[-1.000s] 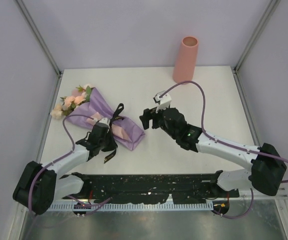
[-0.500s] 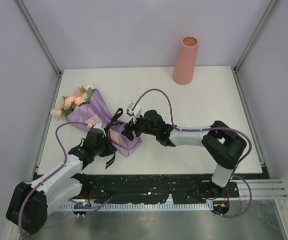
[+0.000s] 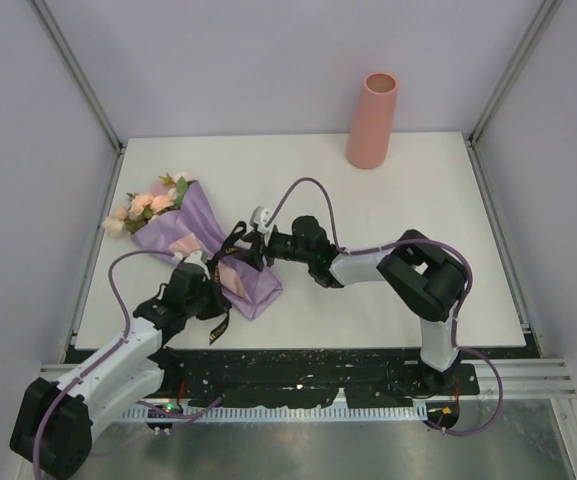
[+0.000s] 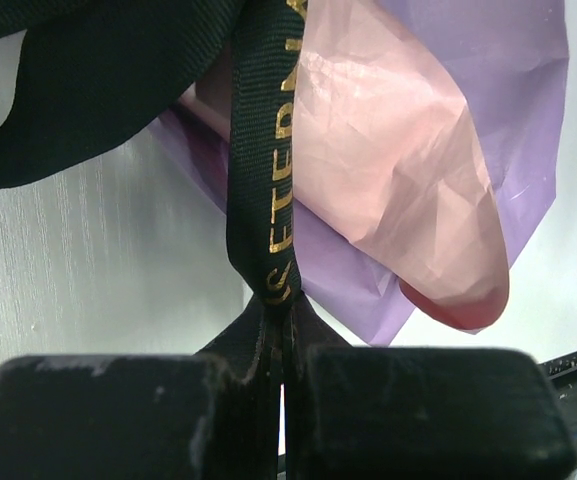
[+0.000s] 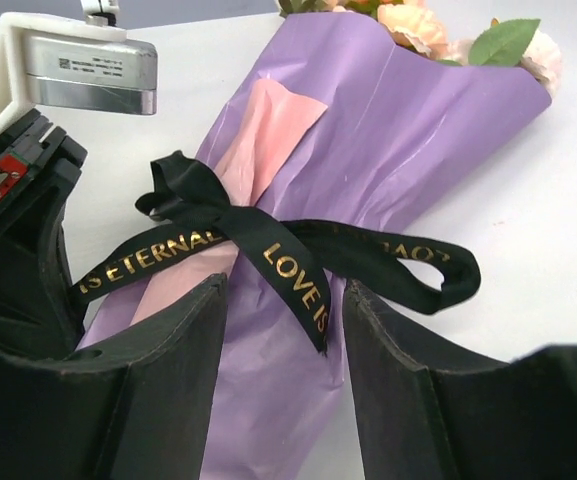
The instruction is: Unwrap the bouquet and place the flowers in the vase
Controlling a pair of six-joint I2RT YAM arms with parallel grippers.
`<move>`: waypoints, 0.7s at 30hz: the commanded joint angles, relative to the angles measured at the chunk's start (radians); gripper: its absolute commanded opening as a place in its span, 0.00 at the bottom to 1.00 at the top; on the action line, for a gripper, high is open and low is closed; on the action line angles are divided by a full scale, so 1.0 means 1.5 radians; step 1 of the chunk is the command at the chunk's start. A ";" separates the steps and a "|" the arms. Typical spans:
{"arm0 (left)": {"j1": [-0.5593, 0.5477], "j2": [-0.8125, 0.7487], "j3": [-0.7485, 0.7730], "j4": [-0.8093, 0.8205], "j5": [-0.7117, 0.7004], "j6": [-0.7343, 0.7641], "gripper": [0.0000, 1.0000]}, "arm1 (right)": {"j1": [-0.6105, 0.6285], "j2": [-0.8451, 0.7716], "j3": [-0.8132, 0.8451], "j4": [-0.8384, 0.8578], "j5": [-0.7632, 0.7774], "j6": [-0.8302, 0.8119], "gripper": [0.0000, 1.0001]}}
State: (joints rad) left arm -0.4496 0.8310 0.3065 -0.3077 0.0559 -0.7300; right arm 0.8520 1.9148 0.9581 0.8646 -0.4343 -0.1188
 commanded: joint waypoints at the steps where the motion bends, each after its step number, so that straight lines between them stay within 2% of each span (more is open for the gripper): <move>1: 0.000 -0.032 -0.001 -0.008 0.012 -0.005 0.00 | -0.001 0.016 0.060 0.005 -0.033 -0.012 0.55; 5: 0.000 -0.060 -0.003 -0.019 0.023 -0.006 0.00 | 0.001 0.048 0.151 -0.164 -0.023 0.058 0.59; 6: 0.000 -0.070 -0.005 -0.020 0.028 -0.008 0.00 | 0.002 0.052 0.163 -0.174 -0.023 0.076 0.60; 10: 0.000 -0.086 -0.015 -0.024 0.042 -0.015 0.00 | 0.013 0.047 0.122 -0.110 0.009 0.076 0.61; 14: 0.001 -0.099 -0.016 -0.040 0.038 -0.009 0.00 | 0.013 0.057 0.152 -0.170 -0.012 0.075 0.62; 17: 0.000 -0.112 -0.015 -0.057 0.034 0.000 0.00 | 0.013 0.062 0.149 -0.170 -0.035 0.076 0.66; 21: 0.000 -0.135 -0.019 -0.072 0.027 0.007 0.00 | 0.018 0.067 0.142 -0.169 -0.010 0.064 0.69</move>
State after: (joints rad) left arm -0.4496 0.6590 0.2836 -0.3828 0.0933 -0.7429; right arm 0.8700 2.0090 1.1538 0.5968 -0.4583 -0.0166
